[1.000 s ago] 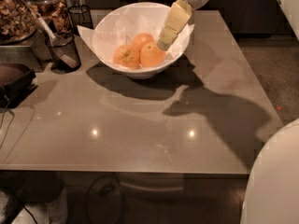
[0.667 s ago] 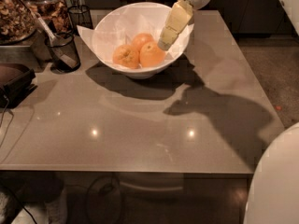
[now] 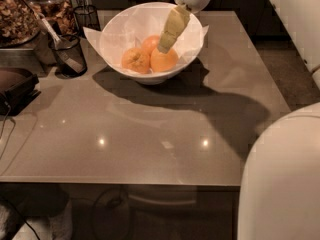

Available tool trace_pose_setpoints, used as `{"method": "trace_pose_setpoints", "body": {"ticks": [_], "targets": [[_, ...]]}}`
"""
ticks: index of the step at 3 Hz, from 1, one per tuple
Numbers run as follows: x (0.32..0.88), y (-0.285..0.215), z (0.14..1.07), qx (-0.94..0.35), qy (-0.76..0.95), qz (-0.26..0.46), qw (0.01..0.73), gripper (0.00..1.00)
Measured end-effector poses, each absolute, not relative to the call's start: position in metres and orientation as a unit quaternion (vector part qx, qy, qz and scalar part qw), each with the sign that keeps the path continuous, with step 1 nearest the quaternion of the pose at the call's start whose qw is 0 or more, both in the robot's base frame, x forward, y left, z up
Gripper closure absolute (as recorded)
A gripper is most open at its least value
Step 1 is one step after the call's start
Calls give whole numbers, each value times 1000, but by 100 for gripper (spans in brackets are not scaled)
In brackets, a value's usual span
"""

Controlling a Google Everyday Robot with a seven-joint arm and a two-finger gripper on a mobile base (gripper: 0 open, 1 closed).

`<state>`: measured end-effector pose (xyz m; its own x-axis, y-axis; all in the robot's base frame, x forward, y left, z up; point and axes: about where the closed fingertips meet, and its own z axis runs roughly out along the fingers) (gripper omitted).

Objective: Pick orange from white bowl

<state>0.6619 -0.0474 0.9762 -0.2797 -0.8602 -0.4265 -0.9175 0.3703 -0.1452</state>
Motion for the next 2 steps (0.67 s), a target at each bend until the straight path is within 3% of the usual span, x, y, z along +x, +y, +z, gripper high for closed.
{"method": "trace_pose_setpoints", "body": {"ticks": [1, 2], "targets": [[670, -37, 967, -566, 793, 63, 218, 36], [676, -30, 956, -573, 790, 60, 210, 35]]}}
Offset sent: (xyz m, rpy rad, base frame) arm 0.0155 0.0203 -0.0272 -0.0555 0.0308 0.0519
